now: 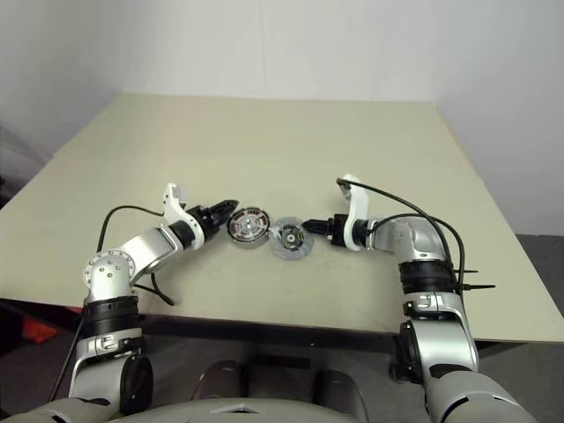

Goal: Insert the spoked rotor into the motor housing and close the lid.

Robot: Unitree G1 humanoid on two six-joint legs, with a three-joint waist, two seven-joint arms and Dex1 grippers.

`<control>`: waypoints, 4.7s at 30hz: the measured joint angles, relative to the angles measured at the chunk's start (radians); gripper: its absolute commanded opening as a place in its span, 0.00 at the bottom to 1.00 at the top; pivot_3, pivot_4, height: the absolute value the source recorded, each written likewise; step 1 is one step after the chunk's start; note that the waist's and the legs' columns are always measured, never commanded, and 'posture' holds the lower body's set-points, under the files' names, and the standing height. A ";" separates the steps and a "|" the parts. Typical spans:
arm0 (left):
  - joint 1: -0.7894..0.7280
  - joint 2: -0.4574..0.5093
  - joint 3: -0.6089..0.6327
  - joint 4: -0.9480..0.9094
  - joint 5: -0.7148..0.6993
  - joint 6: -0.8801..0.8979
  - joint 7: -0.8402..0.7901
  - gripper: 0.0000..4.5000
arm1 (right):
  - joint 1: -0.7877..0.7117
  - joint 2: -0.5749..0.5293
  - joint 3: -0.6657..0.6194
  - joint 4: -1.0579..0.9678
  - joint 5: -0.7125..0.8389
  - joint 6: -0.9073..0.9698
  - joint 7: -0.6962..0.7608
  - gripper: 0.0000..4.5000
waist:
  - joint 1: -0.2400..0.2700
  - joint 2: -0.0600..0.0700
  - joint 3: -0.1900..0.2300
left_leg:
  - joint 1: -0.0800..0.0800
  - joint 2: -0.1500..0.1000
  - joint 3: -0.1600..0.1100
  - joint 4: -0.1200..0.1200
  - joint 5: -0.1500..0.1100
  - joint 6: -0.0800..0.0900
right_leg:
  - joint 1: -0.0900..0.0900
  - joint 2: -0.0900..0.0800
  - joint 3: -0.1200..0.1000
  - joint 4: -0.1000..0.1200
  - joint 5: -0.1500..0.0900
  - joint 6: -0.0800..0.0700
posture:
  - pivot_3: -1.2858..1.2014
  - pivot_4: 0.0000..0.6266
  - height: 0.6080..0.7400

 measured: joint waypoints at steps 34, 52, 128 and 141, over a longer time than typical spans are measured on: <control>0.004 0.012 0.002 0.004 0.015 0.009 -0.011 0.45 | 0.157 0.073 -0.316 -0.177 0.281 0.393 -0.251 0.59 | 0.013 -0.001 -0.002 | 0.010 0.002 -0.001 -0.001 0.001 -0.003 | 0.004 0.001 0.000 0.002 -0.001 0.003 | 0.52 0.00 1.00; 0.004 0.022 0.012 0.003 0.015 0.009 -0.005 0.45 | 0.067 0.213 -0.327 -0.089 0.254 0.428 -0.296 0.59 | 0.019 0.001 -0.001 | 0.008 0.001 -0.001 -0.002 0.001 -0.003 | 0.003 0.000 0.001 0.002 -0.001 0.003 | 0.52 0.00 1.00; 0.103 0.217 -0.303 -0.051 0.728 -0.638 -0.591 0.45 | -0.015 0.161 0.331 0.179 -0.363 -0.933 0.224 0.59 | -0.011 0.001 -0.001 | 0.006 0.001 0.000 0.002 0.001 -0.003 | 0.000 0.000 0.003 0.009 0.003 -0.007 | 0.52 0.00 1.00; 0.175 0.249 -0.220 -0.044 0.727 -0.621 -0.648 0.45 | -0.066 0.232 0.316 0.236 -0.376 -0.996 0.217 0.99 | -0.030 0.001 0.000 | 0.006 0.002 0.000 0.002 -0.001 0.001 | 0.000 0.001 0.003 0.010 0.004 -0.010 | 0.52 0.00 1.00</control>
